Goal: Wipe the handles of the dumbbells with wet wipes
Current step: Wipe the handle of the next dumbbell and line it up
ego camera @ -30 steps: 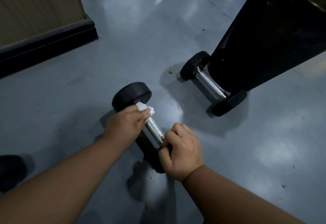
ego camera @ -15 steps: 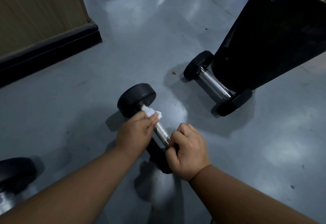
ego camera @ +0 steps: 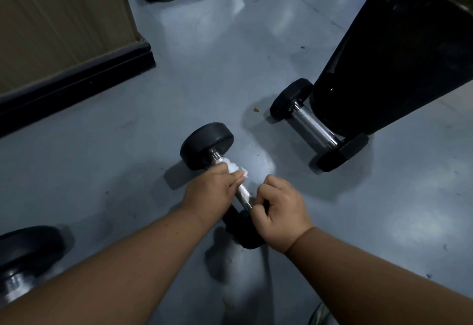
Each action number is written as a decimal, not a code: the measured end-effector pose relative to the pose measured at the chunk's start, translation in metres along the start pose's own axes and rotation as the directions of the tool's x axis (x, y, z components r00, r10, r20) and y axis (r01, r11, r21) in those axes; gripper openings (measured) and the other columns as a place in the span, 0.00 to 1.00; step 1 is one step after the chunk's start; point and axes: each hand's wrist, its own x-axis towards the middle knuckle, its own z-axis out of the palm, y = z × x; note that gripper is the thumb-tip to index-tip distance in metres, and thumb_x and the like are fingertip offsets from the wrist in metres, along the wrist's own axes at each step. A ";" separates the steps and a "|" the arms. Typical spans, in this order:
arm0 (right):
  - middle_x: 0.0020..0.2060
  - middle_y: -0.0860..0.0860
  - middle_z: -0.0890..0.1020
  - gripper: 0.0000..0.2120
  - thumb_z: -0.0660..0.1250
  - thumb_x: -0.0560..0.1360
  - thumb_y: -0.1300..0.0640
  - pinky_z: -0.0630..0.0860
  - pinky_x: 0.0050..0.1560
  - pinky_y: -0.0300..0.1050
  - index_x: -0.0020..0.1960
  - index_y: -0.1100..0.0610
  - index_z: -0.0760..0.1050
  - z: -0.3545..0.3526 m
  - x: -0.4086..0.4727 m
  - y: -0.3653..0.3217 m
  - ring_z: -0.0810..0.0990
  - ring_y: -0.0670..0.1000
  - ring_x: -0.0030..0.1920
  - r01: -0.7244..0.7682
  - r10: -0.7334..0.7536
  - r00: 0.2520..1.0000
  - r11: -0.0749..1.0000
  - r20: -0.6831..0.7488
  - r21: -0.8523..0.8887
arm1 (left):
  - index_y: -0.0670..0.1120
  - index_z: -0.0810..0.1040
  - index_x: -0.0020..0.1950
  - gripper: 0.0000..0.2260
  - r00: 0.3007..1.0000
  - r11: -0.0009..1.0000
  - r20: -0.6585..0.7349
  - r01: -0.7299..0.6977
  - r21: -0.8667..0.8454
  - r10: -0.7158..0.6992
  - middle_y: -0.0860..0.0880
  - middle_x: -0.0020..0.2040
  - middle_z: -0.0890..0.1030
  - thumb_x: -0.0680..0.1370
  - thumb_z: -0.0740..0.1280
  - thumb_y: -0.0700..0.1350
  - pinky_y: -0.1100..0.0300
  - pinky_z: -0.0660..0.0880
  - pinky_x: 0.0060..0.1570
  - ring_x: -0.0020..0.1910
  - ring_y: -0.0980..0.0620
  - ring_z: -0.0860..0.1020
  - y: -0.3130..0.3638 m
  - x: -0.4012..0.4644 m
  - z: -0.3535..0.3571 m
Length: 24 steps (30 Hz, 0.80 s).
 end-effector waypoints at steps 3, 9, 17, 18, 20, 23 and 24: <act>0.28 0.46 0.71 0.10 0.59 0.65 0.48 0.64 0.33 0.41 0.28 0.50 0.66 -0.006 0.008 -0.011 0.71 0.51 0.31 -0.066 0.071 0.997 0.984 0.025 -0.167 | 0.58 0.82 0.63 0.12 0.997 1.000 0.074 0.005 0.024 -0.007 0.53 0.54 0.79 0.83 0.63 0.55 0.58 0.75 0.51 0.56 0.53 0.78 0.000 0.009 -0.004; 0.31 0.50 0.70 0.06 0.62 0.64 0.54 0.64 0.33 0.46 0.32 0.55 0.68 0.003 -0.002 -0.019 0.66 0.54 0.33 0.043 -0.047 0.998 0.991 -0.036 -0.125 | 0.58 0.81 0.59 0.13 0.997 0.999 0.067 0.037 -0.013 -0.036 0.53 0.53 0.79 0.82 0.60 0.58 0.53 0.77 0.49 0.53 0.50 0.80 0.006 0.003 0.001; 0.32 0.51 0.70 0.05 0.62 0.64 0.55 0.63 0.32 0.46 0.32 0.56 0.68 0.004 -0.002 -0.009 0.67 0.55 0.34 0.048 -0.068 0.991 0.985 -0.115 -0.163 | 0.66 0.73 0.61 0.11 0.997 0.997 0.024 -0.074 -0.017 0.075 0.59 0.55 0.80 0.79 0.60 0.59 0.61 0.75 0.51 0.55 0.56 0.77 -0.001 0.008 -0.007; 0.32 0.51 0.70 0.06 0.62 0.64 0.55 0.63 0.32 0.46 0.32 0.56 0.67 0.004 -0.002 -0.009 0.67 0.55 0.34 0.045 -0.064 0.992 0.985 -0.112 -0.168 | 0.66 0.78 0.62 0.12 0.999 0.998 -0.035 -0.020 -0.056 0.018 0.56 0.58 0.81 0.80 0.62 0.59 0.64 0.74 0.55 0.58 0.56 0.78 -0.009 0.014 -0.010; 0.32 0.51 0.69 0.06 0.62 0.63 0.55 0.60 0.33 0.45 0.32 0.56 0.66 0.004 -0.003 -0.009 0.66 0.54 0.34 0.045 -0.066 0.992 0.981 -0.104 -0.189 | 0.61 0.82 0.62 0.13 0.994 0.997 -0.098 0.043 -0.070 -0.049 0.53 0.57 0.82 0.81 0.63 0.57 0.67 0.71 0.55 0.59 0.54 0.79 -0.017 0.015 -0.008; 0.32 0.51 0.69 0.06 0.64 0.63 0.55 0.56 0.35 0.43 0.33 0.56 0.67 0.005 -0.005 -0.010 0.66 0.54 0.34 0.056 -0.078 0.992 0.978 -0.101 -0.202 | 0.60 0.76 0.59 0.12 0.999 0.999 0.050 -0.010 -0.033 0.011 0.50 0.50 0.80 0.78 0.59 0.58 0.53 0.78 0.50 0.50 0.47 0.80 0.000 -0.004 0.011; 0.32 0.51 0.70 0.06 0.64 0.63 0.55 0.57 0.36 0.43 0.33 0.56 0.68 0.006 -0.005 -0.010 0.66 0.54 0.34 0.058 -0.080 0.992 0.978 -0.100 -0.202 | 0.55 0.73 0.52 0.11 0.990 0.996 0.121 -0.069 -0.050 0.075 0.48 0.44 0.79 0.75 0.58 0.59 0.50 0.77 0.44 0.44 0.45 0.79 0.008 -0.009 0.014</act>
